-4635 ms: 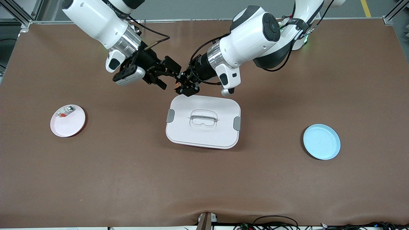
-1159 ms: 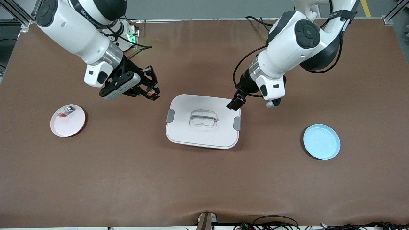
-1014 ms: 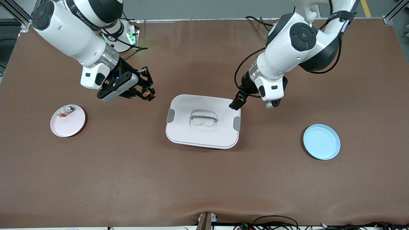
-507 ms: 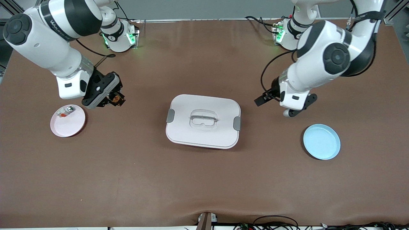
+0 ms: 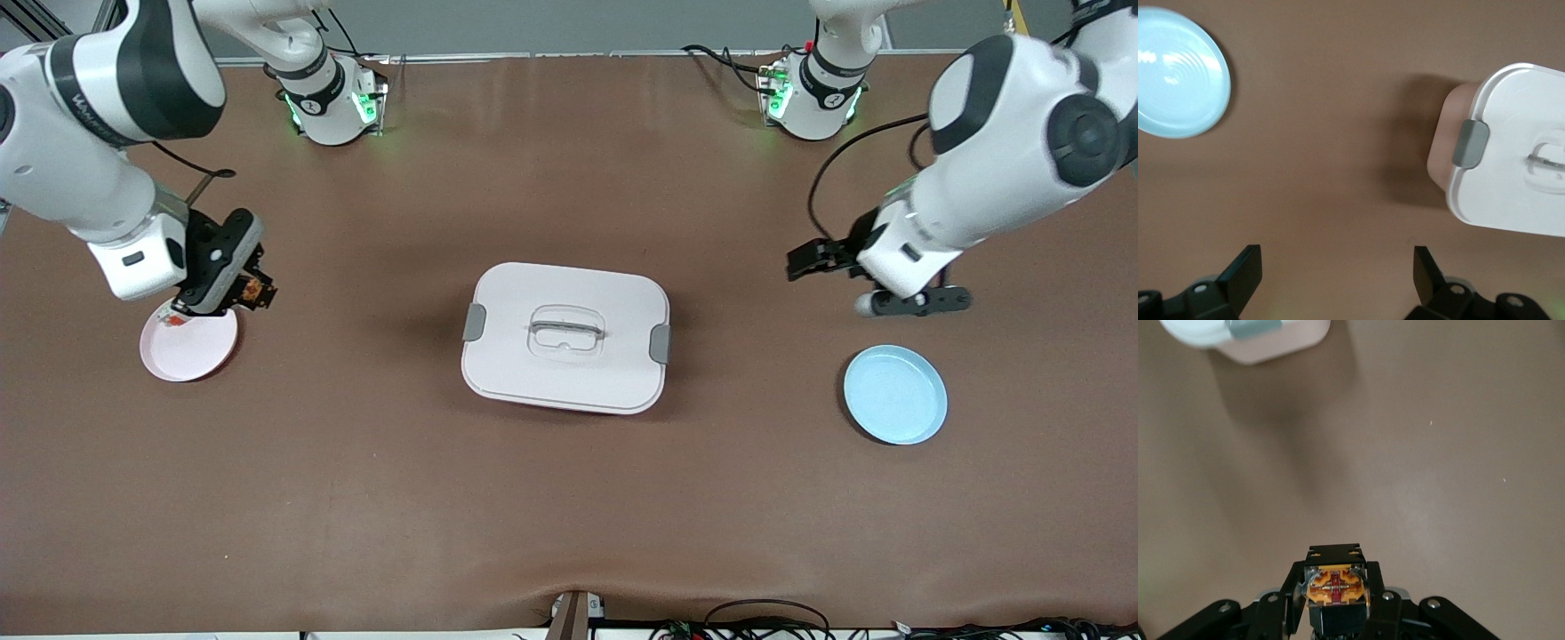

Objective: Transfer orange switch to right arm and place
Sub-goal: 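Lower the switch onto the white plate with the right gripper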

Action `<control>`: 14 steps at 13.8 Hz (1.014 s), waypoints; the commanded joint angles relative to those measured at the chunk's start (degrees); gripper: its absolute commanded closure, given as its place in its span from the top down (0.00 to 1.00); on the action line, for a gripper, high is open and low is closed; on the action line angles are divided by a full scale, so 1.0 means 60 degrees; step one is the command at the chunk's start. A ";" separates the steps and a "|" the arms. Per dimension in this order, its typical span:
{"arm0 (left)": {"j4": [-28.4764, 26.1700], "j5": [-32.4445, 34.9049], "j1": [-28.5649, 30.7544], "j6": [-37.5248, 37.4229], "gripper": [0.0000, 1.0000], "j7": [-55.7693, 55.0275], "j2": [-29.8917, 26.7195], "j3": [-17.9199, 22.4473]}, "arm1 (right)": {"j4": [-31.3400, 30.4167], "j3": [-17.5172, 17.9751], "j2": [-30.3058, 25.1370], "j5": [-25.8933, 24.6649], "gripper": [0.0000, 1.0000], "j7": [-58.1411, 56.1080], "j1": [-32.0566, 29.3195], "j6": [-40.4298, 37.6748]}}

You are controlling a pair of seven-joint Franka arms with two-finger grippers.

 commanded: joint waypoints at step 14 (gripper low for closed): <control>0.1332 0.0790 0.1311 -0.1505 1.00 0.1353 -0.0827 0.0361 | -0.3992 0.0176 -0.0413 -0.0705 0.00 -0.6138 -0.3235 0.4342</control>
